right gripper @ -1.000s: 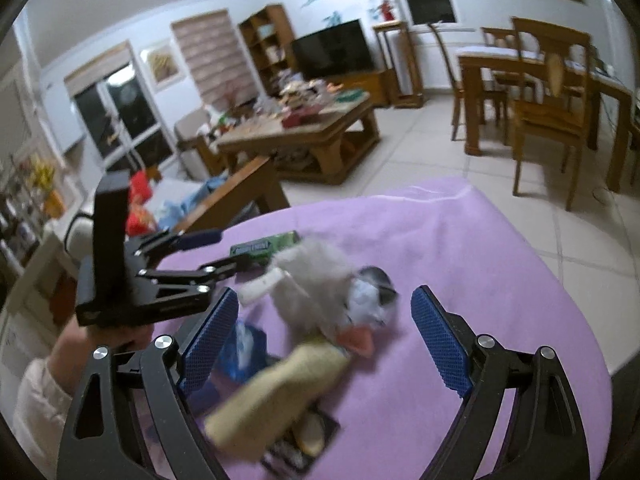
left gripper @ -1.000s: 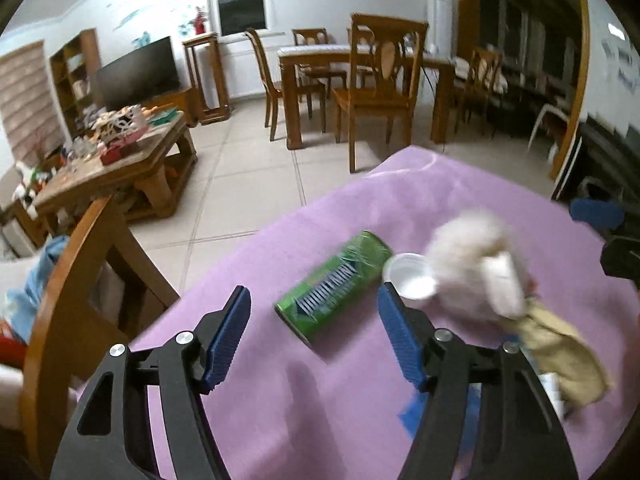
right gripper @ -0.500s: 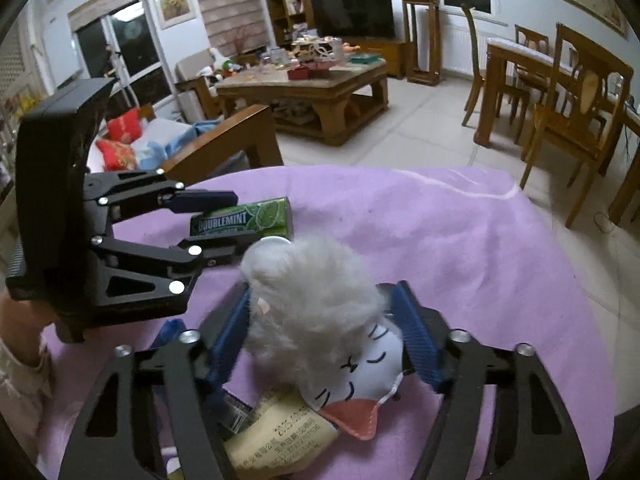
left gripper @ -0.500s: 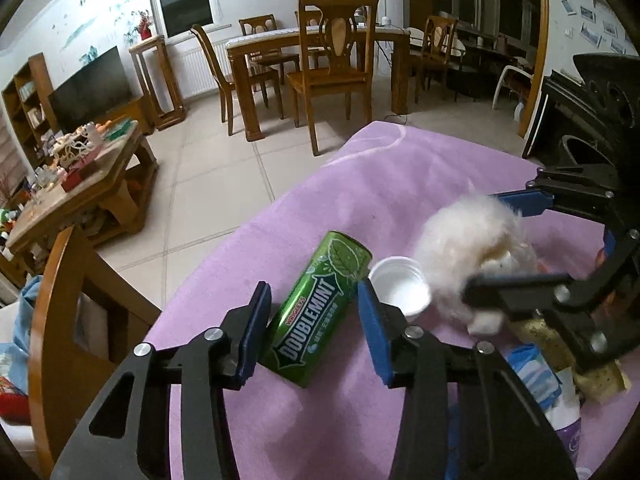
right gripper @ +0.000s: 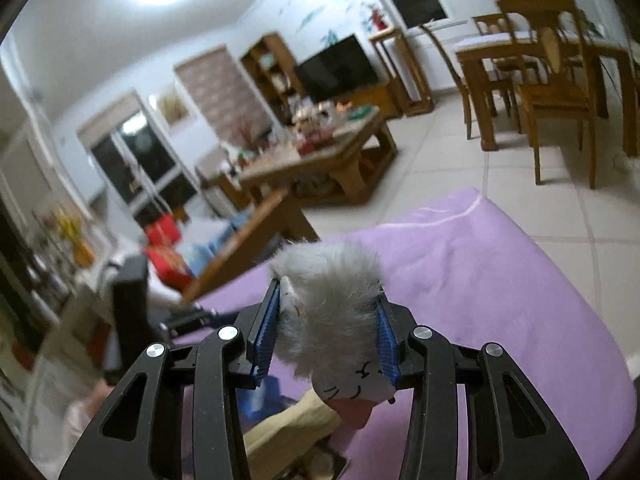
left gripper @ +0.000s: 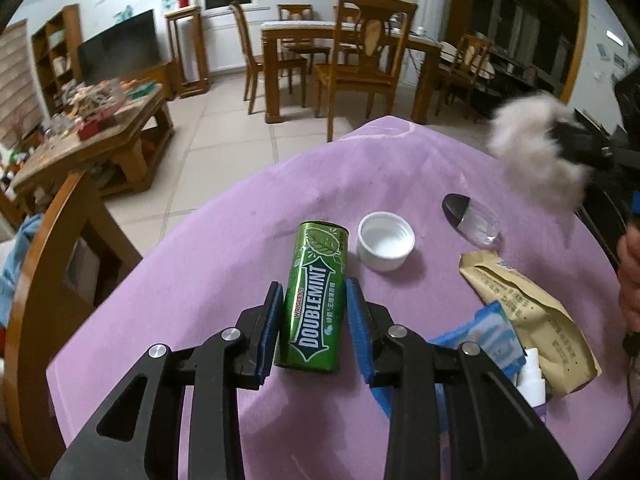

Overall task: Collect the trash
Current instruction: 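Grasp the green Doublemint can with the left tool while the right tool grasps the white fluffy toy, then carry the green can and fluffy toy over the bin and open both tools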

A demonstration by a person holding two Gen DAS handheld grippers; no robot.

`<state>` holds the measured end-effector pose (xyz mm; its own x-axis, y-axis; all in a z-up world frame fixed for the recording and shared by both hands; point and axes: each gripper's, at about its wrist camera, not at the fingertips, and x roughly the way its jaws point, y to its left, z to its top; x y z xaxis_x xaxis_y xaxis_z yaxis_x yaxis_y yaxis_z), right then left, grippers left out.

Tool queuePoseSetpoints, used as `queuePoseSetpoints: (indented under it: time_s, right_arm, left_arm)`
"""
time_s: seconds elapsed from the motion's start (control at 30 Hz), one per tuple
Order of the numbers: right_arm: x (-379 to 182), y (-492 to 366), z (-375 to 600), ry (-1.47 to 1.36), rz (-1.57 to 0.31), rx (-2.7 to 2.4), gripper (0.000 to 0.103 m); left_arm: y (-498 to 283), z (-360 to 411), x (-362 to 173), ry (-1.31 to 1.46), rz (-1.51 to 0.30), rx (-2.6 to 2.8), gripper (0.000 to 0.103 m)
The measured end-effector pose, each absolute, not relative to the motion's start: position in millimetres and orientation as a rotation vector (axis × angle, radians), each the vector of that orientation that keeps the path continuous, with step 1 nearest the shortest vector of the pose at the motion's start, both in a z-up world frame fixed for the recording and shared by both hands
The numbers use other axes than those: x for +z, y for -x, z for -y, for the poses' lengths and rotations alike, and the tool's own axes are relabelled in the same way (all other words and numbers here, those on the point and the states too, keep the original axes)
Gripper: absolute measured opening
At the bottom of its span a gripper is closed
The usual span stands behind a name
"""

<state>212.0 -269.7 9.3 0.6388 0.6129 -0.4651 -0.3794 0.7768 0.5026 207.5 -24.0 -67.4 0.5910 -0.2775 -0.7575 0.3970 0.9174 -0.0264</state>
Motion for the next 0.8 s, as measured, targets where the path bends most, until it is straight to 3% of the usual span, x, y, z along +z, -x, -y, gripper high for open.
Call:
queuePoseSetpoints:
  time_s: [0.47, 0.8]
  right_arm:
    - [21.7, -126.9, 337.3, -0.459, -0.553, 0.556, 0.042]
    - [81.6, -21.9, 461.1, -0.407, -0.310, 0.344, 0.042]
  left_arm:
    - [-126.5, 28.0, -13.6, 0.078, -0.645, -0.450, 0.030]
    - [-81.9, 116.0, 46.1, 0.136, -0.496, -0.620, 0.030]
